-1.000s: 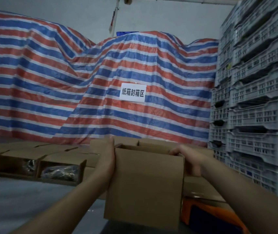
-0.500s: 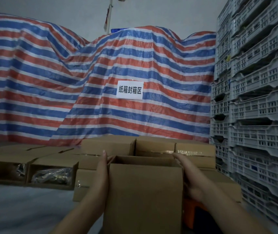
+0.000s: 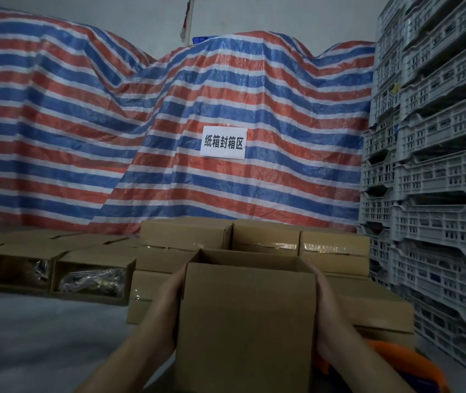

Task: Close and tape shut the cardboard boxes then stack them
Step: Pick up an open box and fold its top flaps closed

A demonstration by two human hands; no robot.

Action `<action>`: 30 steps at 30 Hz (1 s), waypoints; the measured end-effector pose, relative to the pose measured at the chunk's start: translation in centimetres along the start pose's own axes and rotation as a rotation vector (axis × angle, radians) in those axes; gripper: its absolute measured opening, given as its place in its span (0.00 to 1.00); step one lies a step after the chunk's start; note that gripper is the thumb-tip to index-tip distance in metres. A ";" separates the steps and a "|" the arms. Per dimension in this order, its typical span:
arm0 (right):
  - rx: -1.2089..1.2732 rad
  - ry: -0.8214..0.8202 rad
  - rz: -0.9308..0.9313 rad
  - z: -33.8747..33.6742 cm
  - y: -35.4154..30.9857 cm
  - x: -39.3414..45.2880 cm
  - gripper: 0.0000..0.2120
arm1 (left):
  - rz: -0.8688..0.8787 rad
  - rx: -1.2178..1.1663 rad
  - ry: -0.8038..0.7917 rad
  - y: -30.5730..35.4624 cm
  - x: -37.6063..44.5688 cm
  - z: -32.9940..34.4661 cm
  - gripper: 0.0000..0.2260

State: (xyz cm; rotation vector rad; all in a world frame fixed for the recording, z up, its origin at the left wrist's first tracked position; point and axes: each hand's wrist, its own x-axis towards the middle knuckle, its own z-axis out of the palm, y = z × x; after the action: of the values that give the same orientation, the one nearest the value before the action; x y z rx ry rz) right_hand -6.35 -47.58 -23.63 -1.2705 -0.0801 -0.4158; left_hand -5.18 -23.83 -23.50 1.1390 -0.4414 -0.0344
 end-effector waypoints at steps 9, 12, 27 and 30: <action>0.056 0.021 0.029 0.3 0.3 -0.3 0.28 | -0.074 0.046 0.024 0.0 0.4 -0.2 0.26; 0.062 0.023 0.032 0.4 0.3 -0.2 0.27 | -0.040 0.012 0.114 0.0 0.8 0.0 0.17; 0.065 0.017 0.114 0.6 -0.3 -0.9 0.25 | -0.012 0.070 -0.089 -0.4 0.9 -0.8 0.13; 0.002 0.020 0.118 0.4 -0.7 -1.0 0.23 | -0.009 0.079 -0.102 -0.5 1.0 -0.9 0.12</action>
State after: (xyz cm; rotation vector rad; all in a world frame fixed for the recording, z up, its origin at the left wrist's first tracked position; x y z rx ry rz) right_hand -7.44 -47.12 -23.17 -1.2623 0.0116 -0.3271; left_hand -3.88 -23.46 -23.96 1.2207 -0.5323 -0.0840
